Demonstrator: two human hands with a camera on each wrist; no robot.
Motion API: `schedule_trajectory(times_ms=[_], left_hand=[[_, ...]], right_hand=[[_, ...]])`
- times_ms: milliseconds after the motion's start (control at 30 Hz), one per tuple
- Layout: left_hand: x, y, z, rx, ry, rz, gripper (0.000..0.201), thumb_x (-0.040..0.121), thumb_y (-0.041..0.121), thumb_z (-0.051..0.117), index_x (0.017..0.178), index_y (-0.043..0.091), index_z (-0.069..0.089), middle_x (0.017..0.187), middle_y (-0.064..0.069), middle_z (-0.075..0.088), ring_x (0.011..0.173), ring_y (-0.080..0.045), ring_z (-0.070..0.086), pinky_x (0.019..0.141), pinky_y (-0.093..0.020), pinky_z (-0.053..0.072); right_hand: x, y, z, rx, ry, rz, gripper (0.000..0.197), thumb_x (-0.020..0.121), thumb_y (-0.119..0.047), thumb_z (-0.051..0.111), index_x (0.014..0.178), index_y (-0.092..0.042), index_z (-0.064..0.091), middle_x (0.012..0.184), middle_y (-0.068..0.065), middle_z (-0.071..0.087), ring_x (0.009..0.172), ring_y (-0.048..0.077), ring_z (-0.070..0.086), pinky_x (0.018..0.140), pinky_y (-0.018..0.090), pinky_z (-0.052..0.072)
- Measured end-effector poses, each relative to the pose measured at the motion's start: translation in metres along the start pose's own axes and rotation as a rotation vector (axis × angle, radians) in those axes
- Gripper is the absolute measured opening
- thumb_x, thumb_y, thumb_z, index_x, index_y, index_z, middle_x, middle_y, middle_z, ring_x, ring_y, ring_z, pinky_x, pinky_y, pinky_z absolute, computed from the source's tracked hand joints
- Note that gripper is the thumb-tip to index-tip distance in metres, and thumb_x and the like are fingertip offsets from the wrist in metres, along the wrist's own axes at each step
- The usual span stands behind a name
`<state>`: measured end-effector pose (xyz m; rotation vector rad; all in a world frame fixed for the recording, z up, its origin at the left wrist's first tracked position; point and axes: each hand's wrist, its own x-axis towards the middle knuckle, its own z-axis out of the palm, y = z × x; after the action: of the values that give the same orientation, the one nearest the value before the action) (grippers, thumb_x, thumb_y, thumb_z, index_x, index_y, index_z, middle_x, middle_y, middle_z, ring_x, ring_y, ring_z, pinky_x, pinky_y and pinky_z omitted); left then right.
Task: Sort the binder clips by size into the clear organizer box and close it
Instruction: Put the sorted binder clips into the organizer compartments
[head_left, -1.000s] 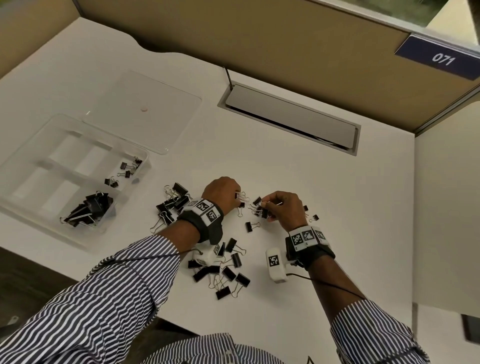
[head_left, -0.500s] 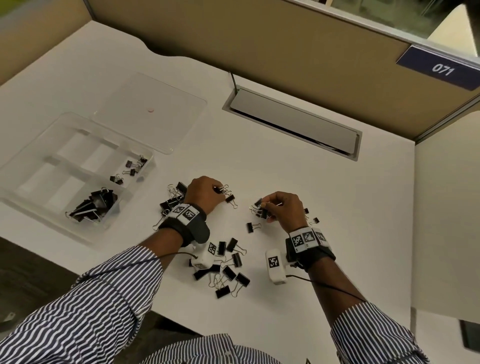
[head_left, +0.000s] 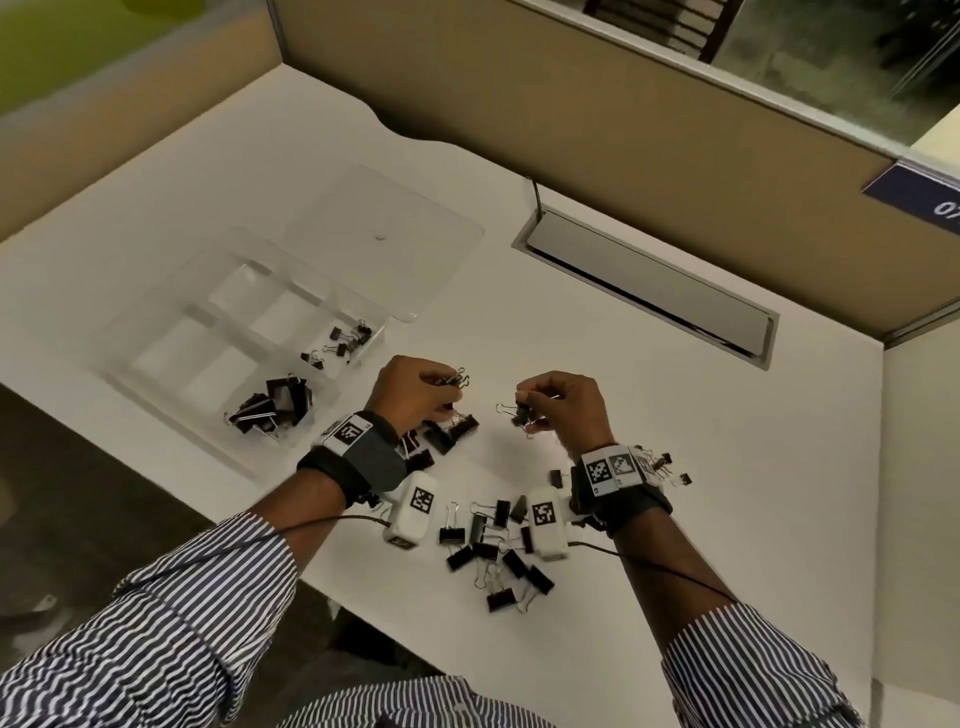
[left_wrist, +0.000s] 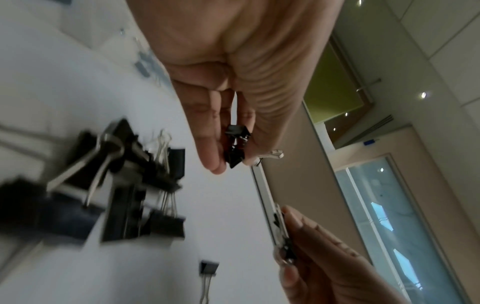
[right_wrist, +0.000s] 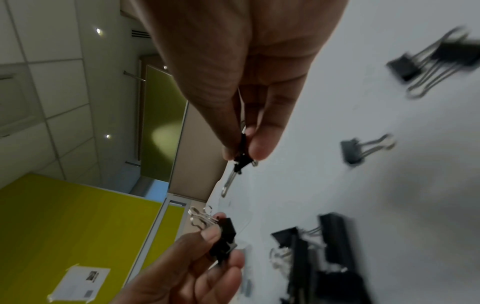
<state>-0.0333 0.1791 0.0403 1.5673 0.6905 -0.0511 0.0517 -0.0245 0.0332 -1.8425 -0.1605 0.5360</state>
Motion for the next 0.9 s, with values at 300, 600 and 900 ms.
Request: schedule_trajectory(times_ms=[300, 600, 900], left_hand=[[0.013, 0.027, -0.117, -0.115, 0.049, 0.036, 0.027, 0.077, -0.004, 0.077, 0.103, 0.003, 0.071, 0.088, -0.017, 0.071, 0.069, -0.028, 0.072, 0.061, -0.027, 0.059], [0.068, 0.023, -0.232, -0.004, 0.159, 0.073, 0.026, 0.077, -0.001, 0.078, 0.101, 0.007, 0.073, 0.089, -0.013, 0.072, 0.072, -0.028, 0.073, 0.072, -0.04, 0.062], [0.093, 0.011, -0.266, 0.15, 0.166, 0.142, 0.04, 0.074, 0.005, 0.083, 0.112, 0.007, 0.07, 0.093, -0.009, 0.069, 0.072, -0.023, 0.073, 0.066, -0.037, 0.062]], right_hand=[[0.036, -0.077, 0.12, 0.047, -0.114, -0.036, 0.002, 0.085, 0.002, 0.07, 0.085, 0.001, 0.072, 0.073, 0.018, 0.068, 0.061, 0.024, 0.065, 0.052, 0.029, 0.056], [0.092, -0.121, 0.244, -0.119, -0.121, -0.067, 0.004, 0.085, -0.004, 0.072, 0.082, -0.006, 0.073, 0.074, 0.01, 0.071, 0.058, 0.022, 0.069, 0.057, 0.035, 0.06], [0.119, -0.119, 0.302, -0.182, -0.079, -0.105, 0.014, 0.09, -0.007, 0.066, 0.102, -0.009, 0.072, 0.088, 0.007, 0.072, 0.072, 0.021, 0.073, 0.065, 0.034, 0.062]])
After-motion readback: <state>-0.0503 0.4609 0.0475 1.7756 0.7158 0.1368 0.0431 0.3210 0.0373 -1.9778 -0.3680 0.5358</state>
